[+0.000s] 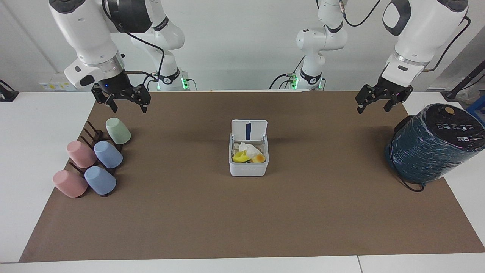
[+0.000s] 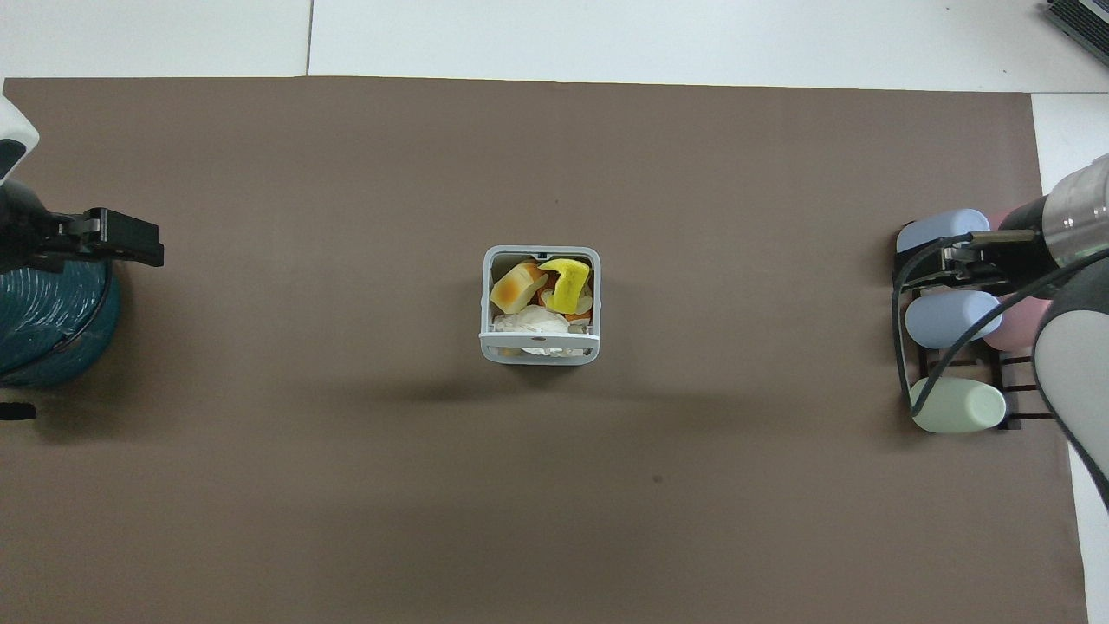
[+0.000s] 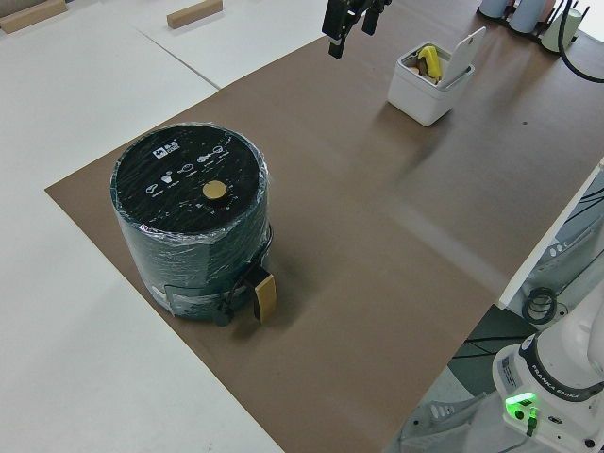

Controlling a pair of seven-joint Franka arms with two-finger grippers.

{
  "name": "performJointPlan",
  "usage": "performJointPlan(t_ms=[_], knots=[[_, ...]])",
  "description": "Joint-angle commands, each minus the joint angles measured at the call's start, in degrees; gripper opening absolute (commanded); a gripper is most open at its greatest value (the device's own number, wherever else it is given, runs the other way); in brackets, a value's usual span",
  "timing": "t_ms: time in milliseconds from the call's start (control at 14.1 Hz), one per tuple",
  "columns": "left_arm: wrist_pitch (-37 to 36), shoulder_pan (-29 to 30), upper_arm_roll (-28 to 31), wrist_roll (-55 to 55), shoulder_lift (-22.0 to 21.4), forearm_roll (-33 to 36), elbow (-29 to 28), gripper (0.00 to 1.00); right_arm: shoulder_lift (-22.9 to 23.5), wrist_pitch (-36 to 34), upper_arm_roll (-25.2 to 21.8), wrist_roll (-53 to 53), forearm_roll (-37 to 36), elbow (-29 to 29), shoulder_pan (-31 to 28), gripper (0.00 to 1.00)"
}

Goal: Close trash can lid

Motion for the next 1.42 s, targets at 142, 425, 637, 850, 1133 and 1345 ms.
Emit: performJointPlan(t_ms=[142, 425, 637, 850, 1133, 1345], knots=[[-0.6, 0.4, -0.3, 0.5, 1.0, -0.2, 2.2, 1.00, -0.5, -0.3, 0.4, -1.1, 0.4, -0.6, -0.8, 1.00], [-0.6, 0.4, -0.3, 0.5, 0.9, -0.2, 2.1, 1.00, -0.5, -0.3, 0.5, -1.1, 0.4, -0.6, -0.8, 1.00], [-0.5, 0.5, -0.3, 0.5, 0.9, -0.2, 2.0, 1.00, -0.5, -0.3, 0.5, -1.1, 0.4, -0.6, -0.8, 1.00], [-0.3, 0.5, -0.3, 0.6, 0.9, -0.2, 1.9, 1.00, -0.5, -0.3, 0.4, -1.1, 0.4, -0.6, -0.8, 1.00], [-0.3, 0.4, -0.3, 0.6, 0.7, -0.2, 1.6, 1.00, -0.5, -0.3, 0.5, -1.1, 0.4, -0.6, -0.8, 1.00], [-0.3, 0.4, -0.4, 0.9, 0.5, -0.2, 1.3, 1.00, -0.5, -0.3, 0.5, -1.1, 0.4, -0.6, -0.8, 1.00]])
